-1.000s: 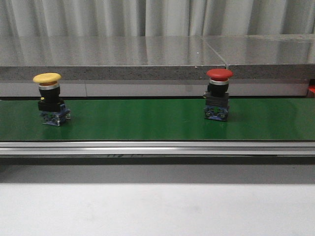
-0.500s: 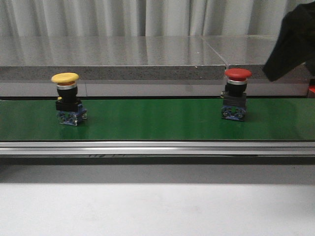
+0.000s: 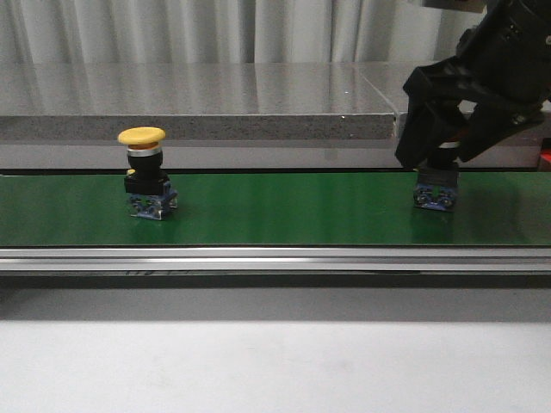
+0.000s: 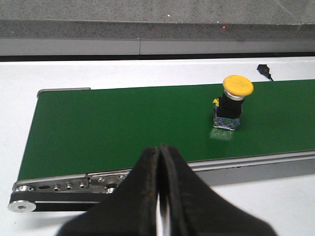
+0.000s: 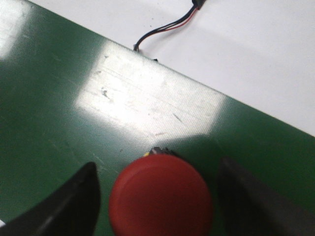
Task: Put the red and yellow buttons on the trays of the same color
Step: 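Lower the right gripper and grasp the red button on the belt, then carry the red button into the red tray and release it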
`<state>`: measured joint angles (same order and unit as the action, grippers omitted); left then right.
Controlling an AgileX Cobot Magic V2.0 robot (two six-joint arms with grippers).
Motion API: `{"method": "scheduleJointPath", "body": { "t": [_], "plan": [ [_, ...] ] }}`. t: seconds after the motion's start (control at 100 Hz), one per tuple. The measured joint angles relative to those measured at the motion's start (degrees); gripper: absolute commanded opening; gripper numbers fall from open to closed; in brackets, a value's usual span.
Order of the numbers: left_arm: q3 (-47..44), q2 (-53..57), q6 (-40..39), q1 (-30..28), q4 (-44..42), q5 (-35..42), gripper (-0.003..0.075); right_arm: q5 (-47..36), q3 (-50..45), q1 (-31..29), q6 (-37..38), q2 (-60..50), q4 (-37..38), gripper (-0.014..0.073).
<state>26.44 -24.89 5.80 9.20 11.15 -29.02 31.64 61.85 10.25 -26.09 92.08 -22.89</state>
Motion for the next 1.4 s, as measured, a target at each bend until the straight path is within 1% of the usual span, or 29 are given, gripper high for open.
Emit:
{"method": "scheduleJointPath", "body": {
  "t": [0.06, 0.09, 0.13, 0.26, 0.39, 0.52, 0.64, 0.74, 0.88, 1.07, 1.21, 1.4],
  "plan": [
    [0.00, 0.00, 0.00, 0.00, 0.00, 0.00, -0.0019, 0.00, 0.00, 0.00, 0.00, 0.38, 0.00, 0.0157],
    [0.00, 0.00, 0.00, 0.00, 0.00, 0.00, -0.0019, 0.00, 0.10, 0.00, 0.00, 0.31, 0.00, 0.0120],
    [0.00, 0.00, 0.00, 0.00, 0.00, 0.00, -0.0019, 0.49, 0.54, -0.10, 0.00, 0.31, 0.00, 0.0093],
    [0.00, 0.00, 0.00, 0.00, 0.00, 0.00, -0.0019, 4.42, 4.06, -1.30, 0.00, 0.31, 0.00, 0.0091],
    [-0.20, 0.00, 0.00, 0.00, 0.00, 0.00, -0.0019, 11.62, 10.48, -4.77, 0.00, 0.31, 0.00, 0.0091],
    [-0.18, 0.00, 0.00, 0.00, 0.00, 0.00, -0.0019, 17.72, 17.18, -11.51, 0.00, 0.31, 0.00, 0.0091],
    [-0.18, 0.00, 0.00, 0.00, 0.00, 0.00, -0.0019, 19.46, 22.50, -19.53, 0.82, 0.31, 0.00, 0.0091],
    [-0.18, 0.00, 0.00, 0.00, 0.00, 0.00, -0.0019, 18.99, 25.24, -26.57, 1.60, 0.31, 0.00, 0.0090],
    [-0.18, 0.00, 0.00, 0.00, 0.00, 0.00, -0.0019, 16.30, 25.78, -36.49, 1.73, 0.56, 0.00, 0.0090],
    [-0.18, 0.00, 0.00, 0.00, 0.00, 0.00, -0.0019, 11.61, 25.82, -46.57, 1.86, 3.08, 0.00, 0.0090],
    [-0.18, 0.00, 0.00, 0.00, 0.00, 0.00, -0.0019, 8.73, 25.82, -50.06, 1.98, 7.08, -0.09, 0.0090],
    [-0.18, 0.00, 0.00, 0.00, 0.00, 0.00, -0.0019, 6.33, 25.82, -50.31, 2.17, 13.94, -0.75, 0.0090]
  ]
}}
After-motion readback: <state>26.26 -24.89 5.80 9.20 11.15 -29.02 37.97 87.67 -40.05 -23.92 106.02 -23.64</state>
